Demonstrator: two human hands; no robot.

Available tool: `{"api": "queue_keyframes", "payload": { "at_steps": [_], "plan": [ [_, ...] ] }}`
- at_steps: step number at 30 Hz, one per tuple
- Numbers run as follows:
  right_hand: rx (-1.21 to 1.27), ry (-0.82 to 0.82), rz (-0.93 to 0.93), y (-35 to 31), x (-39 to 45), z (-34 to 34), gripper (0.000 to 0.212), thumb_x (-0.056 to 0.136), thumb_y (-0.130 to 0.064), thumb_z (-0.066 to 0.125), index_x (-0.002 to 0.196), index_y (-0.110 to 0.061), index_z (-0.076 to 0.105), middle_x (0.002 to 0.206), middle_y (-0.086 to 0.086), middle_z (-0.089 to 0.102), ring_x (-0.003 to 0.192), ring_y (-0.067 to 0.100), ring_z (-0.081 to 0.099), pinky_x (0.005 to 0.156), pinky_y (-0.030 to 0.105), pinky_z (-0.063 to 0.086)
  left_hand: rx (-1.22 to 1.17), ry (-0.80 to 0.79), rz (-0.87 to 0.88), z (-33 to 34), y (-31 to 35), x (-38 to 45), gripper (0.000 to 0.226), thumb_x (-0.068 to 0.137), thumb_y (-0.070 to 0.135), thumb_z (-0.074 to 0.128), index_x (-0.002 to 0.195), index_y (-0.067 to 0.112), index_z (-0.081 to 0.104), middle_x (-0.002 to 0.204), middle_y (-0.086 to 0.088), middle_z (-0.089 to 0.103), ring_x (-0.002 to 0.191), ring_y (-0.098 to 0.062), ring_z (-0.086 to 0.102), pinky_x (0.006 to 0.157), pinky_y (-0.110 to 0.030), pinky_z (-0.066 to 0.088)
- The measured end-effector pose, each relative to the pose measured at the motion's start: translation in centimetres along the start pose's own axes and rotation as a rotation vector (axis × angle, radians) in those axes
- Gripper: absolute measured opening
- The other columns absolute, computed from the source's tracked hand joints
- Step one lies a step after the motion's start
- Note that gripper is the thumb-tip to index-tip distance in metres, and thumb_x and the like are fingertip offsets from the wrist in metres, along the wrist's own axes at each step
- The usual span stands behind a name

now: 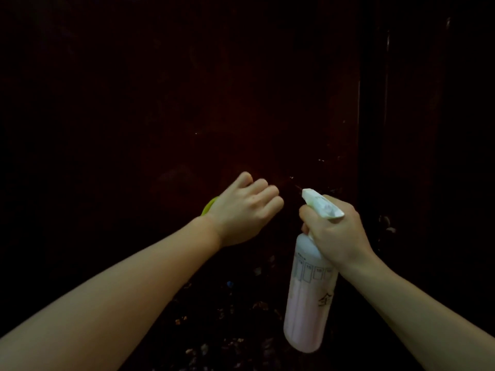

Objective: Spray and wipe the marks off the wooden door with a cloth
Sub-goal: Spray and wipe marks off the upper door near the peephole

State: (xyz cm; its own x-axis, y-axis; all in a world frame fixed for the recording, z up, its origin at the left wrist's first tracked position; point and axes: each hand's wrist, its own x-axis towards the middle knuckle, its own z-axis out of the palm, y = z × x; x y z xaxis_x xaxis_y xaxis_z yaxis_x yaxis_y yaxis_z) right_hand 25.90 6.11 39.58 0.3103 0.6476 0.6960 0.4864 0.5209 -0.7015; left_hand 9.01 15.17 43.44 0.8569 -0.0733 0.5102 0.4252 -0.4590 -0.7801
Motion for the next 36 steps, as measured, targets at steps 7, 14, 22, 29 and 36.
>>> {"api": "queue_keyframes", "payload": {
  "at_steps": [7,14,22,29,36],
  "plan": [
    [0.053,-0.107,0.026,-0.7,0.6,-0.8,0.041,0.072,-0.04,0.059,0.077,0.001,0.056,0.075,0.021,0.06,0.069,0.038,0.056,0.061,0.049,0.048,0.108,0.208,-0.325,-1.6,-3.6,4.8,0.015,0.097,0.019,0.05,0.086,0.011,0.057,0.081,-0.004,0.058,0.071,-0.022,0.054,0.071,-0.037,0.037],
    [0.025,-0.013,0.032,1.5,0.2,-0.6,0.026,0.079,-0.014,0.06,0.065,0.005,0.049,0.062,0.022,0.055,0.052,0.023,0.046,0.048,0.04,0.038,0.078,0.13,-0.167,-0.2,-1.5,4.5,0.006,0.094,0.017,0.054,0.091,0.013,0.057,0.086,-0.004,0.058,0.075,-0.022,0.053,0.072,-0.038,0.036],
    [0.034,-0.078,0.075,2.6,-0.3,-2.0,0.03,0.08,-0.028,0.063,0.07,-0.001,0.053,0.062,0.012,0.053,0.055,0.014,0.046,0.052,0.032,0.04,0.022,0.058,-0.071,0.9,0.3,2.8,0.008,0.093,0.017,0.057,0.09,0.014,0.051,0.082,-0.002,0.054,0.069,-0.019,0.047,0.069,-0.035,0.035],
    [0.055,-0.089,0.103,3.4,0.1,-2.9,0.033,0.079,-0.023,0.061,0.068,0.003,0.045,0.058,0.002,0.048,0.054,0.017,0.043,0.051,0.034,0.037,0.042,0.129,-0.141,0.5,-1.0,4.3,0.012,0.098,0.021,0.047,0.089,0.014,0.052,0.084,-0.003,0.056,0.073,-0.02,0.051,0.072,-0.037,0.034],
    [0.037,-0.141,0.071,3.8,-0.5,-2.5,0.031,0.081,-0.018,0.062,0.06,-0.006,0.043,0.054,-0.004,0.045,0.05,0.012,0.041,0.048,0.029,0.035,0.106,0.236,-0.315,0.1,-2.0,7.3,0.018,0.097,0.021,0.049,0.082,0.012,0.055,0.078,-0.002,0.056,0.069,-0.02,0.052,0.07,-0.037,0.036]
  ]
}}
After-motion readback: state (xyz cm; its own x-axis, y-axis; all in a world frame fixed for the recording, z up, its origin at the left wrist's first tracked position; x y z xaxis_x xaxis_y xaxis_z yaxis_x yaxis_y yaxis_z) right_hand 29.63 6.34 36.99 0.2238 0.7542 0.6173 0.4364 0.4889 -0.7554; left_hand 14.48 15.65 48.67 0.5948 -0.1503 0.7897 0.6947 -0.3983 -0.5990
